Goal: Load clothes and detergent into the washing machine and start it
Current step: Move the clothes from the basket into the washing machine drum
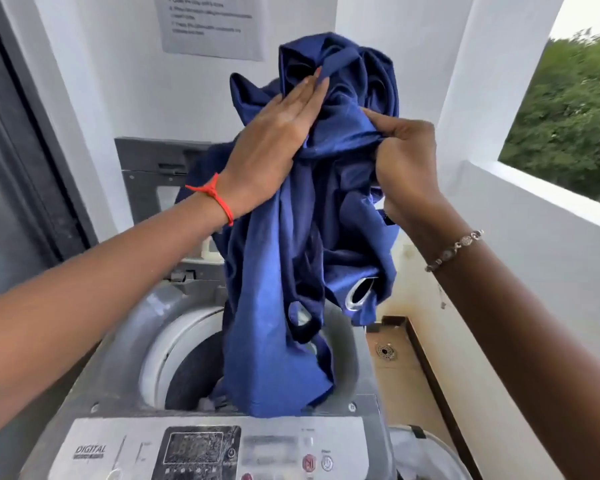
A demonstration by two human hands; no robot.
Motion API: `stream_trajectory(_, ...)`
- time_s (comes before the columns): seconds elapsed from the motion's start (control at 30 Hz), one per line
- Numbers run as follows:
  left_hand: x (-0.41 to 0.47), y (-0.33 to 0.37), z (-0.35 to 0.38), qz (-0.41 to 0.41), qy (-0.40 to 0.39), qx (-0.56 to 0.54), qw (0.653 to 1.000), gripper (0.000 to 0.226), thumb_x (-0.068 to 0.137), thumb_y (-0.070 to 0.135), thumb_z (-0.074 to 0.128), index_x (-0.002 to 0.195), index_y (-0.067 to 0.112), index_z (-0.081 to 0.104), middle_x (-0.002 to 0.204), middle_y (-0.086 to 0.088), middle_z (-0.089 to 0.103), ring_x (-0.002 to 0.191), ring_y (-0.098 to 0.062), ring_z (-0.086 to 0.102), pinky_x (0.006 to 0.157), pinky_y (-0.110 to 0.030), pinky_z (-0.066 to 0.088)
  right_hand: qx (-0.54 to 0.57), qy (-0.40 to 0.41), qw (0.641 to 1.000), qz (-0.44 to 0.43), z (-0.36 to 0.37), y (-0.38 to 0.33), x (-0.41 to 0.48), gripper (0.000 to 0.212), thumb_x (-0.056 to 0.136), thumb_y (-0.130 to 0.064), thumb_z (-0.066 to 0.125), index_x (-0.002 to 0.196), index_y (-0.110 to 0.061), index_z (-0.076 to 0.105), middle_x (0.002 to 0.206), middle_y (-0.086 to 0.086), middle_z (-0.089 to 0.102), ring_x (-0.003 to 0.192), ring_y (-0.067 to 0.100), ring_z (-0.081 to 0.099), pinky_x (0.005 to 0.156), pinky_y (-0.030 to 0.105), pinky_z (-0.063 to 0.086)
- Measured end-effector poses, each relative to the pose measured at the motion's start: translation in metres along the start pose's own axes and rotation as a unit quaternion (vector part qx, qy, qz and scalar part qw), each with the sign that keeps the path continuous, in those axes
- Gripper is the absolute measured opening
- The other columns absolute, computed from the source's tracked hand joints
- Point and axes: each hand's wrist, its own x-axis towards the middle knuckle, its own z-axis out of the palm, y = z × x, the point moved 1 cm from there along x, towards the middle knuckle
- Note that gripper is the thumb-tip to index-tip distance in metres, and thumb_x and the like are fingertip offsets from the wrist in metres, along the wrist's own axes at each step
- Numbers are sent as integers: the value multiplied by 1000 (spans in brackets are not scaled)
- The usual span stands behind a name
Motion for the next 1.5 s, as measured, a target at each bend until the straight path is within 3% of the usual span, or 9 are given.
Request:
stream_trajectory(0.17,-65,-50,31,-42,-44,20,998,81,70,-26,35,144,-2,16,152,-19,19,141,-28,22,115,-40,22,-5,-69,997,35,67,49,-14,68,64,16,26,113,-10,67,104,8,71,90,22,69,79,42,58)
stream_trajectory(0.3,-158,-71,82,-81,-142,18,986,83,64,-28,42,142,-5,26,148,-21,30,136,-33,33,109,-44,31,-72,-161,979,99,102,129,-63,69,66,20,27,118,-9,62,105,12,67,64,-7,55,62,9,45)
stream_trajectory(0.4,-227,-77,122,-47,-223,36,973,76,59,-22,46,134,-6,42,137,-20,47,124,-30,50,96,-43,47,-116,-234,951,163,125,195,-105,67,65,20,28,118,-6,62,118,15,64,105,19,63,96,34,49)
stream_trajectory(0.5,-292,-79,161,-13,-321,57,945,59,58,-3,51,115,1,63,119,-11,65,107,-18,64,77,-31,57,-191,-321,904,209,140,261,-146,65,66,22,30,119,-2,60,128,18,56,126,21,48,107,19,28)
stream_trajectory(0.63,-349,-75,194,-46,-560,58,825,77,71,-1,48,144,2,21,153,-14,24,140,-18,26,108,-44,31,-287,-600,713,223,144,327,-181,59,82,6,52,138,-5,39,140,16,45,131,26,42,104,18,25)
stream_trajectory(0.73,-358,-80,205,-79,-754,-4,652,105,81,31,66,147,14,-14,155,-7,-18,143,-24,-15,109,-65,0,-366,-671,609,212,141,346,-181,68,87,-19,61,144,-11,26,140,19,43,129,31,40,101,29,31)
stream_trajectory(1.13,-207,14,252,17,-524,-162,836,86,91,41,49,148,18,-11,155,0,-19,142,-12,-17,118,-43,-2,-58,-190,960,195,5,281,-100,41,87,-2,58,121,-24,52,102,5,71,91,16,69,76,26,56)
stream_trajectory(1.3,-134,114,292,70,-444,-266,853,78,93,30,50,148,14,-3,157,1,-10,144,-11,-8,117,-36,3,-1,103,971,218,-126,275,-99,27,89,1,52,114,-9,57,75,5,73,73,29,70,59,31,57)
stream_trajectory(1.5,-102,248,376,91,-458,-297,833,84,89,29,56,148,14,-1,158,1,-7,144,-13,-6,116,-42,2,-121,191,933,280,-242,344,-148,33,81,-21,58,113,-18,54,83,11,71,85,34,68,75,45,56)
